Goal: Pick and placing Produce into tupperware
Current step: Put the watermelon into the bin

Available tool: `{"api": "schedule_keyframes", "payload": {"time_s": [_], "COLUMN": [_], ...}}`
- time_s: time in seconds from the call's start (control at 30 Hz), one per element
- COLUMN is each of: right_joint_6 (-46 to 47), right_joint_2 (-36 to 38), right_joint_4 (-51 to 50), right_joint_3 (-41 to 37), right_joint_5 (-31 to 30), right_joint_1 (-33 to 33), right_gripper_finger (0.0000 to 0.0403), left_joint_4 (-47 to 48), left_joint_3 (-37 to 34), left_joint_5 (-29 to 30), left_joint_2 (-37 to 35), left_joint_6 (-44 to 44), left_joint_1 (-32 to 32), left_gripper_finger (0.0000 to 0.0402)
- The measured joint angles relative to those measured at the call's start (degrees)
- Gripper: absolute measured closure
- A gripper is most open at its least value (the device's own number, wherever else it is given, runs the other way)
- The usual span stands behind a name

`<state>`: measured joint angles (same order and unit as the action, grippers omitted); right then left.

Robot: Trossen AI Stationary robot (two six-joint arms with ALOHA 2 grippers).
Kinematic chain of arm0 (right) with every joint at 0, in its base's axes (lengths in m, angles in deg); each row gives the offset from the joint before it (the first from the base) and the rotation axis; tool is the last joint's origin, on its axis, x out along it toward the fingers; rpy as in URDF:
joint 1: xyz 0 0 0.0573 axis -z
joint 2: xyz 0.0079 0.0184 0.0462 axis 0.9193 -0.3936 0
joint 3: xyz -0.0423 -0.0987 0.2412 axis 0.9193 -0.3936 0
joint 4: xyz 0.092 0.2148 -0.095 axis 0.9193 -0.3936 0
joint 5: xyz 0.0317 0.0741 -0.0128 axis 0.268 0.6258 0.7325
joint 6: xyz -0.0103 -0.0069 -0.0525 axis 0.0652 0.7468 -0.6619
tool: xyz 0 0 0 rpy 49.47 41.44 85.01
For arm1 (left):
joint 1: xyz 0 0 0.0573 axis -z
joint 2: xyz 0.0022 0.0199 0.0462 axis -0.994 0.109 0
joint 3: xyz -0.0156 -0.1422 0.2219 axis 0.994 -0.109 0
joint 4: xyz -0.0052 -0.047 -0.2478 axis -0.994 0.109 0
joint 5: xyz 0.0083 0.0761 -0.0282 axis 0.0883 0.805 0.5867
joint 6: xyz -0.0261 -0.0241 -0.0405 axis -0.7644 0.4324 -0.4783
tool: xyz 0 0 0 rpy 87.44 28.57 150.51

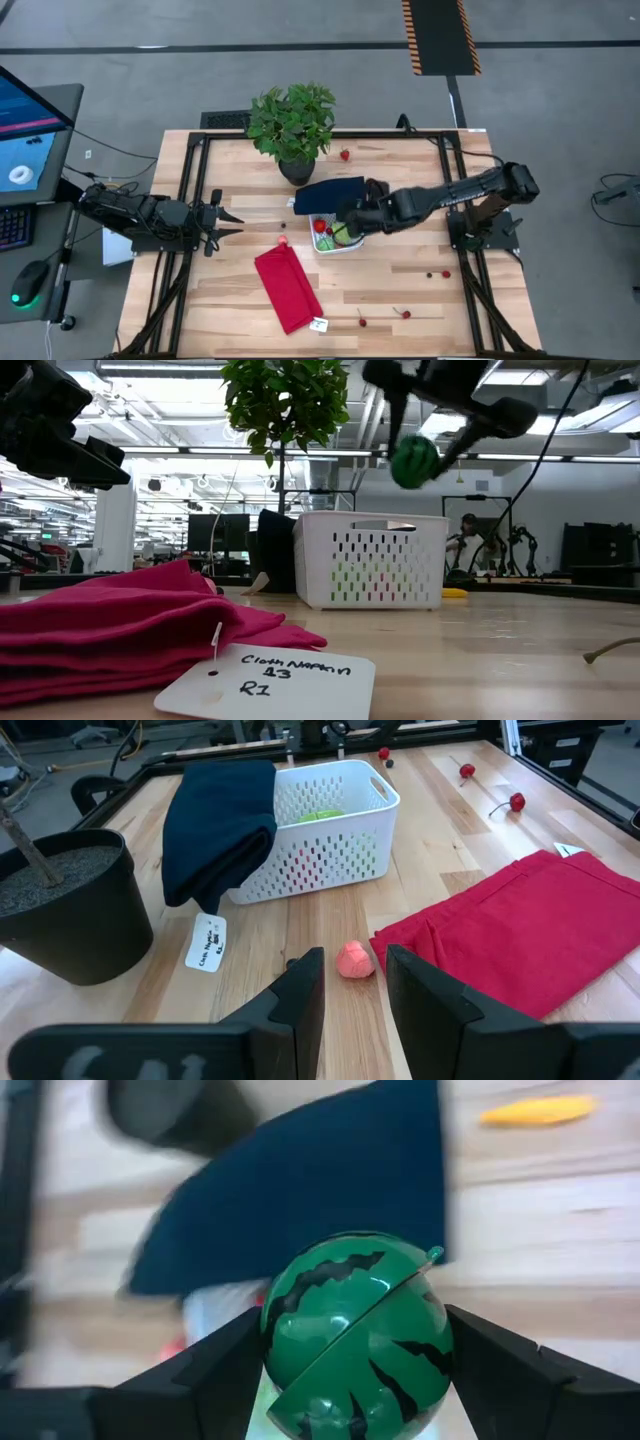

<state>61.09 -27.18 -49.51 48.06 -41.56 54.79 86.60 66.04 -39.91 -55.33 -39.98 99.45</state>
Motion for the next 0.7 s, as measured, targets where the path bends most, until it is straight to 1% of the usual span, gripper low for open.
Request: {"api": "schedule_keyframes", "payload": {"time_s": [0.13, 0.23, 0.3, 0.37, 0.47, 0.57, 0.63, 0.7], "right_joint_6": [-3.62, -1.7, 0.27, 0.49, -0.12, 2.62, 2.15, 2.11], "right_joint_2": [-2.59, -5.7, -7.73, -9.83, -11.84, -12.4, -13.59, -14.07], "right_joint_4": [6.88, 8.92, 8.26, 11.0, 11.58, 9.54, 11.35, 6.0], "right_joint_3": [0.08, 0.19, 0.05, 0.09, 1.14, 2.22, 4.06, 4.71], "right_joint_5": [0.47, -0.52, 0.47, 1.24, 1.19, 1.23, 1.63, 1.82], "right_joint_1": [-2.53, -3.19, -2.56, -1.99, -1.66, -1.82, -1.69, -1.61], "right_gripper_finger": [0.0097, 0.0097, 0.0096, 0.0096, 0.0096, 0.0095, 0.0087, 0.0067], "left_joint_4": [0.0, -0.01, -0.02, -0.04, -0.02, -0.08, -0.07, -0.11], "left_joint_3": [0.0, 0.0, 0.0, 0.0, 0.0, 0.0, 0.0, 0.0], "left_joint_5": [0.0, 0.0, 0.02, 0.0, 0.04, 0.12, 0.02, 0.11], "left_joint_2": [0.0, 0.0, 0.02, 0.02, 0.09, 0.07, 0.01, 0.2], "left_joint_6": [-0.01, 0.0, 0.0, 0.0, 0.0, 0.0, 0.0, 0.0], "left_joint_1": [0.01, 0.0, 0.0, 0.01, 0.02, 0.01, 0.0, 0.0], "left_gripper_finger": [0.0301, 0.0301, 0.0301, 0.0301, 0.0301, 0.0301, 0.0301, 0.0301]}}
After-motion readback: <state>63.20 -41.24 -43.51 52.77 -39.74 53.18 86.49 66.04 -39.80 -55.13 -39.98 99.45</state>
